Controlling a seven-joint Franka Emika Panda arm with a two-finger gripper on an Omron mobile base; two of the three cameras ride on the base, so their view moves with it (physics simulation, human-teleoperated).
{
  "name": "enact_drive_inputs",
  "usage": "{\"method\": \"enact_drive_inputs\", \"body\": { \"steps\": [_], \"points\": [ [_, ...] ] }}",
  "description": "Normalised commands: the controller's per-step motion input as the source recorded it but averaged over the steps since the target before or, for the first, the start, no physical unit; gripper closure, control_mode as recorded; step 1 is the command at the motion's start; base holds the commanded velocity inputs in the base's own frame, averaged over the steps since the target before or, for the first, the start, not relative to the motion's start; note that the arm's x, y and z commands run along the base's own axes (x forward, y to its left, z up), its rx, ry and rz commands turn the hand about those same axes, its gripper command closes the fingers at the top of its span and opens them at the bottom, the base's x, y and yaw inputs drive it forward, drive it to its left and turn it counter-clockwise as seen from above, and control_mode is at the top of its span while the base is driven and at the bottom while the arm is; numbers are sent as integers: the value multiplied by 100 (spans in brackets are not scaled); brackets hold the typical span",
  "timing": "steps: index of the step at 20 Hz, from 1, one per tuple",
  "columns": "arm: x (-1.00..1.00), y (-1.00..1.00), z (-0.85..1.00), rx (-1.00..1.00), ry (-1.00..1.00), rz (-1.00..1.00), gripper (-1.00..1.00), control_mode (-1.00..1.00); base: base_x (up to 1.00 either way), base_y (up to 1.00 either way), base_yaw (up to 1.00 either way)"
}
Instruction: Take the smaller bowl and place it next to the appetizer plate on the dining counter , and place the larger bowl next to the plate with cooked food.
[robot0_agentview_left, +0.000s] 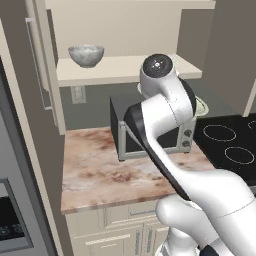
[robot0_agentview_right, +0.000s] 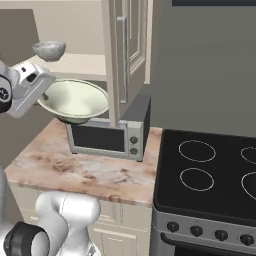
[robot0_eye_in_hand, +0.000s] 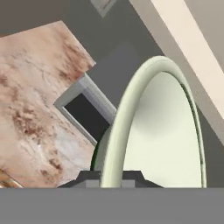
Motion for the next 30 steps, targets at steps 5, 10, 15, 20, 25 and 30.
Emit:
{"method": "enact_drive_inputs", "body": {
  "steps": [5, 10, 15, 20, 25, 30],
  "points": [
    [0, 0, -77, -8, 24, 0, 100, -100, 0, 0, 0],
    [0, 0, 0, 0, 0, 0, 100, 100, -73, -1, -1],
    [0, 0, 0, 0, 0, 0, 100, 100, -100, -11, -28],
    [0, 0, 0, 0, 0, 0, 100, 100, -51, -21, -77],
    [0, 0, 0, 0, 0, 0, 100, 100, -13, -14, -89],
    [0, 0, 0, 0, 0, 0, 100, 100, -9, -24, -87]
  ]
}}
